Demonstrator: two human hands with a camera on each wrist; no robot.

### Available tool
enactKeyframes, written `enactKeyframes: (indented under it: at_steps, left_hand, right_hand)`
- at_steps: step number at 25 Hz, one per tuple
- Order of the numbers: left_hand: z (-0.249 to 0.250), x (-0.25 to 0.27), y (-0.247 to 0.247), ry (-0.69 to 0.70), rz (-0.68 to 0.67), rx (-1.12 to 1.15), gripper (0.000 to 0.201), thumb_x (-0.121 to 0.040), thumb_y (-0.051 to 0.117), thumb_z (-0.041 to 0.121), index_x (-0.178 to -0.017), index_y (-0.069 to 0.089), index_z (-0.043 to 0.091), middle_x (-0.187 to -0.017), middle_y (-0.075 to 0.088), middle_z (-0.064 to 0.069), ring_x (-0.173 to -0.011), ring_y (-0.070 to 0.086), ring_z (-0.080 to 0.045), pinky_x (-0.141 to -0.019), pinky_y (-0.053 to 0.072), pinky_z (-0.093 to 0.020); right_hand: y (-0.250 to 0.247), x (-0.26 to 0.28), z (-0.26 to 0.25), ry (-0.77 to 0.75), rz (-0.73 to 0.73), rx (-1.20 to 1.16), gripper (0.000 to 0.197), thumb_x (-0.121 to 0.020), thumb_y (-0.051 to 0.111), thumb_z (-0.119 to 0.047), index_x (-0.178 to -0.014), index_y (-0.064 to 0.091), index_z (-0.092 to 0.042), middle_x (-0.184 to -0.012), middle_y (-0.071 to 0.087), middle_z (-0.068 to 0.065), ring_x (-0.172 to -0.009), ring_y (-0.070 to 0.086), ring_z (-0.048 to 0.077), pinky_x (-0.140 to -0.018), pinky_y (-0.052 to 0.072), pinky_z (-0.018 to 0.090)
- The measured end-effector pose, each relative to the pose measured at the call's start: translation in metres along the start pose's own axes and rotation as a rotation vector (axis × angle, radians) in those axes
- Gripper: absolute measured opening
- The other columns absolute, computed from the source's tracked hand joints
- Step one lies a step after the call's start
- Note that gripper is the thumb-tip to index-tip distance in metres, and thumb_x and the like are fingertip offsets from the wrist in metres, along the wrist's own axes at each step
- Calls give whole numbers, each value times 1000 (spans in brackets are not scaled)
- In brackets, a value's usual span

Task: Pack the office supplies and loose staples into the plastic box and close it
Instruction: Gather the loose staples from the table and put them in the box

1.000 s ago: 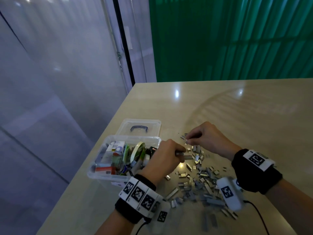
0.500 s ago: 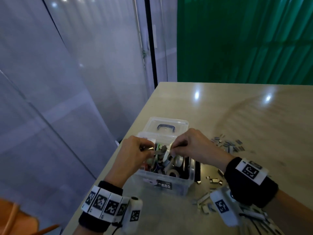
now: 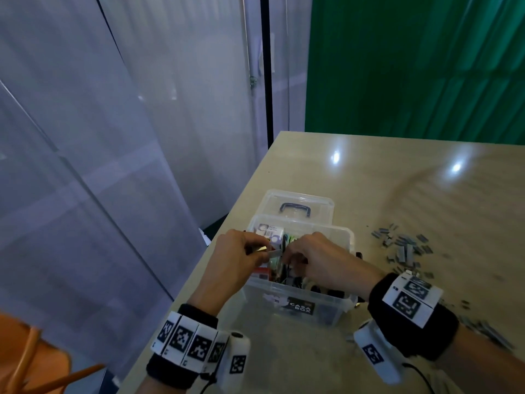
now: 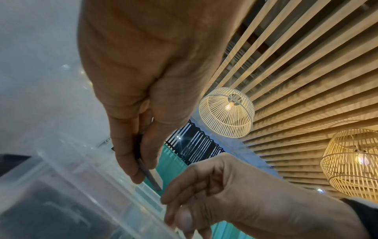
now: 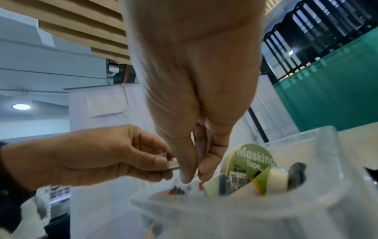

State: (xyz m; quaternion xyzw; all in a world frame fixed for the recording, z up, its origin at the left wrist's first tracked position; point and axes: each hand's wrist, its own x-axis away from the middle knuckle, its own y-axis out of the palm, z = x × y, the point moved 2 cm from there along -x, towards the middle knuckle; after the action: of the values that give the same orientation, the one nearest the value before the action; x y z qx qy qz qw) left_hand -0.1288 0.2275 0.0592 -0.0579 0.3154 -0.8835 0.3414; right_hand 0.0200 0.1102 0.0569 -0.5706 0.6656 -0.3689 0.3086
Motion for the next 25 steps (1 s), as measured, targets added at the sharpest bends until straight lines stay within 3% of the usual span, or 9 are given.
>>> enactKeyframes:
  at_steps: [3, 6, 10, 13, 16, 20, 23, 25]
  left_hand:
    - [-2, -1, 2, 4, 1, 69, 17, -85, 74, 3, -101, 78, 9, -81, 75, 0, -67, 72, -5, -68, 60, -19]
    - [0, -2, 8, -3, -15, 159, 21, -85, 75, 5, -105, 78, 12, -85, 76, -5, -71, 74, -13, -69, 61, -24]
    - [3, -4, 19, -9, -48, 255, 20, -83, 79, 12, -101, 78, 19, -84, 77, -2, -75, 75, -20, -72, 63, -40]
    - [3, -5, 24, -16, -113, 263, 19, -84, 77, 10, -96, 76, 26, -80, 77, -4, -75, 74, -27, -74, 62, -44]
    - [-6, -8, 28, -9, -116, 228, 17, -87, 74, 9, -103, 76, 15, -80, 76, -5, -73, 74, -29, -76, 62, -46]
    - [-15, -10, 31, -41, -110, 201, 18, -88, 72, 6, -107, 74, 5, -77, 76, -6, -72, 74, -24, -77, 62, -44]
    - [-12, -10, 33, -9, -147, 149, 18, -89, 71, 6, -106, 75, 7, -80, 76, -4, -73, 74, -17, -76, 63, -35]
    - [-11, -9, 32, 22, -163, 98, 19, -89, 70, 7, -107, 76, 10, -84, 77, -3, -74, 73, -12, -75, 62, -28]
  right_hand:
    - [-19, 4, 4, 89, 121, -75, 18, -83, 77, -13, -96, 75, -24, -83, 73, -8, -73, 67, 3, -73, 58, 31]
    - [-26, 13, 2, 148, 107, -304, 35, -79, 85, -31, -111, 72, -27, -90, 76, -4, -77, 72, 7, -75, 59, 30]
    - [-26, 14, 2, 110, 169, -321, 8, -88, 77, -14, -96, 78, -14, -73, 76, -1, -63, 73, 12, -62, 59, 26]
    - [-27, 13, 6, 149, 172, -255, 8, -89, 74, -8, -93, 79, -13, -68, 74, 0, -59, 71, 12, -64, 61, 30]
    - [-28, 14, 9, 150, 146, -205, 9, -90, 72, -6, -93, 78, -13, -67, 74, -1, -59, 71, 11, -65, 62, 30]
    - [-24, 13, 5, 119, 54, -54, 22, -88, 67, 0, -90, 80, -18, -68, 71, -8, -61, 66, 2, -59, 55, 20]
    - [-13, 10, -4, 88, 5, 20, 30, -87, 61, 5, -79, 74, -22, -67, 64, -13, -59, 60, -4, -52, 44, 13]
    - [-10, 9, -5, 72, 5, 42, 27, -88, 61, 3, -83, 74, -21, -68, 62, -13, -60, 60, -1, -51, 42, 13]
